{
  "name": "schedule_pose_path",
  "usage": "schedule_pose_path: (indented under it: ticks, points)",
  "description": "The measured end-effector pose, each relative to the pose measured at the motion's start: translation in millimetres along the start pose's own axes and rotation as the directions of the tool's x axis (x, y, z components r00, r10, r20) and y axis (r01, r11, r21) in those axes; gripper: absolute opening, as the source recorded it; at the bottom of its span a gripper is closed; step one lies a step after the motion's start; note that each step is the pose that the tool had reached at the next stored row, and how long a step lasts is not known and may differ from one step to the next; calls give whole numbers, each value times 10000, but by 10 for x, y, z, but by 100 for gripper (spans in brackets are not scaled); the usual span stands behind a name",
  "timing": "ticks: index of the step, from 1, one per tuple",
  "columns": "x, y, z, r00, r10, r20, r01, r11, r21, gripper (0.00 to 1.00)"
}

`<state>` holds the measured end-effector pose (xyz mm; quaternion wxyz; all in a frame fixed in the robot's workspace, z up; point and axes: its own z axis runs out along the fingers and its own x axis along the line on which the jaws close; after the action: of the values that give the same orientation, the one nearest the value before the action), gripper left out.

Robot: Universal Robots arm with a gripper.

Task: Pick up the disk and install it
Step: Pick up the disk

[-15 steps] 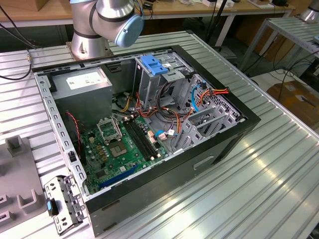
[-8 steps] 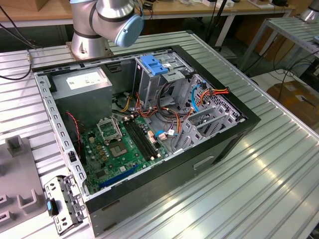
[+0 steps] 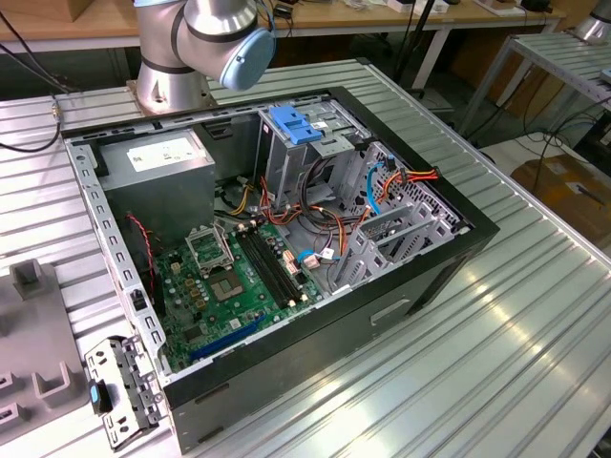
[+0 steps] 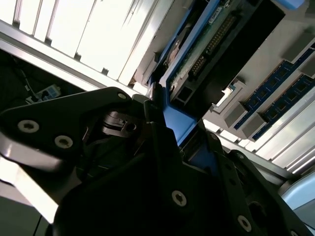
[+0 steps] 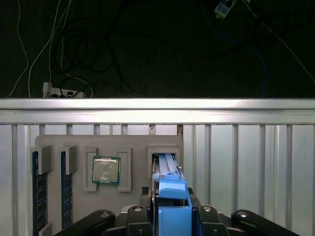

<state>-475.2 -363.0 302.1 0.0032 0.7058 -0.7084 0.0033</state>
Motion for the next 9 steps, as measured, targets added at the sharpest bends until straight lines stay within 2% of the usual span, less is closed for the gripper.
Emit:
schedule_pose_path:
  ticks: [9]
  points:
    - [0, 0, -7, 10000, 0, -1, 0, 10000, 1, 37]
